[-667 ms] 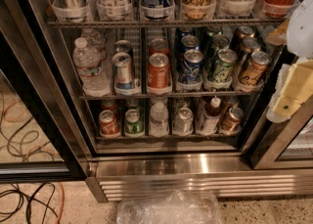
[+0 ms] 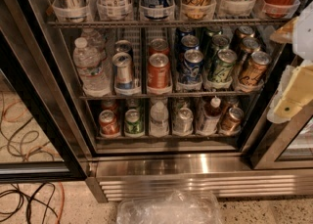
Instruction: Pick 7up can from top shelf of fridge
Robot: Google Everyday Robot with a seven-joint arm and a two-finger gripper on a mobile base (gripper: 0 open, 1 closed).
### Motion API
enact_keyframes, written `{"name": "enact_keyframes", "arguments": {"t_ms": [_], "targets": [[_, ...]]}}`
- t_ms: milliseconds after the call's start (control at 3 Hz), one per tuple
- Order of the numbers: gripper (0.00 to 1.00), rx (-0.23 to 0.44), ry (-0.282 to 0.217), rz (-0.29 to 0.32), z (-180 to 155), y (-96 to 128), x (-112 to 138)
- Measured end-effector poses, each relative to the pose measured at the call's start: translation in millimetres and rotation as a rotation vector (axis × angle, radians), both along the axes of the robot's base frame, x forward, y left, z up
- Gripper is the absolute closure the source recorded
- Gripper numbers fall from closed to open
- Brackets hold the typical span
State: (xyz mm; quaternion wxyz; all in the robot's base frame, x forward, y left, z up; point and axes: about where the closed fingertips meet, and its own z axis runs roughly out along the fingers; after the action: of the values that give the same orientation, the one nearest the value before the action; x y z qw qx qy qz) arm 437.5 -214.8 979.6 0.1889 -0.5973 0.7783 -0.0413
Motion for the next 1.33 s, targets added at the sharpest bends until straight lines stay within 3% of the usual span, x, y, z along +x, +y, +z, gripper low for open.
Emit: {"name": "enact_keyframes", "arguments": {"t_ms": [333, 667, 1000, 1333], "targets": [[0.00, 0.088, -0.086, 0.003, -5, 6, -16], [0.00, 0.198, -0.223, 0.081, -1, 27, 0], [0.00, 0.194, -0.322, 0.266, 13, 61, 16], [0.00, 0.152, -0.350, 0.340, 14, 62, 15]]}}
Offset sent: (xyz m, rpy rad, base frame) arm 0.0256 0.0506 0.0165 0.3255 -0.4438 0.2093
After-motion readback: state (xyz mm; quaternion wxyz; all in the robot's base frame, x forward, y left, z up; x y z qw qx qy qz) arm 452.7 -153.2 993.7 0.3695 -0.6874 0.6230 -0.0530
